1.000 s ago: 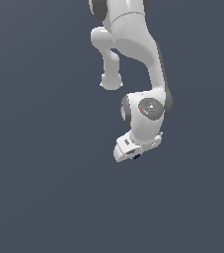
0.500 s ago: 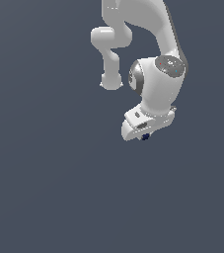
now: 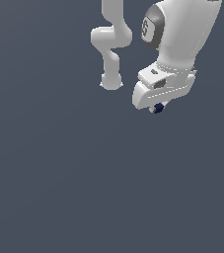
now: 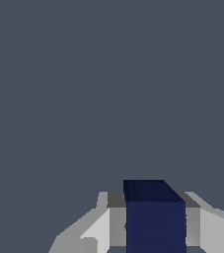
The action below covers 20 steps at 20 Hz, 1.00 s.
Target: Pick up the object and move it to a goal position.
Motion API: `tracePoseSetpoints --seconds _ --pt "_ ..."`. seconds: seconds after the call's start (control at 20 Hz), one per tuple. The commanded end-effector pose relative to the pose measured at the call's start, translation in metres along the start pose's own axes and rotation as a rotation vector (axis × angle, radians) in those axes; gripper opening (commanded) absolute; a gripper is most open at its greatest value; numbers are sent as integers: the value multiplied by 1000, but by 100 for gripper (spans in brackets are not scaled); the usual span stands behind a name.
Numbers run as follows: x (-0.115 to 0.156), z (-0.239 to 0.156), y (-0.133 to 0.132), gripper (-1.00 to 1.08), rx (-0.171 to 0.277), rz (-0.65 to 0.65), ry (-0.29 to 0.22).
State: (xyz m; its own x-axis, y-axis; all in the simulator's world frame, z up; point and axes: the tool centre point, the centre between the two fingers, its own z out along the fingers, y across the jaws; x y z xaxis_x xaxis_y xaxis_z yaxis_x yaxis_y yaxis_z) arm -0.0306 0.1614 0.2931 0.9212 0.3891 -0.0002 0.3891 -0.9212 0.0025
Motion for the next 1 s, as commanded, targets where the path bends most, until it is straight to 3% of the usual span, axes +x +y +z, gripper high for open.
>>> tracePoseSetpoints --seconds 0.0,0.5,0.95 --pt "-7 -29 -11 -100 0 0 0" --pt "-26 -126 -46 -100 1 0 0" --pt "-32 -167 -60 -100 2 1 0"
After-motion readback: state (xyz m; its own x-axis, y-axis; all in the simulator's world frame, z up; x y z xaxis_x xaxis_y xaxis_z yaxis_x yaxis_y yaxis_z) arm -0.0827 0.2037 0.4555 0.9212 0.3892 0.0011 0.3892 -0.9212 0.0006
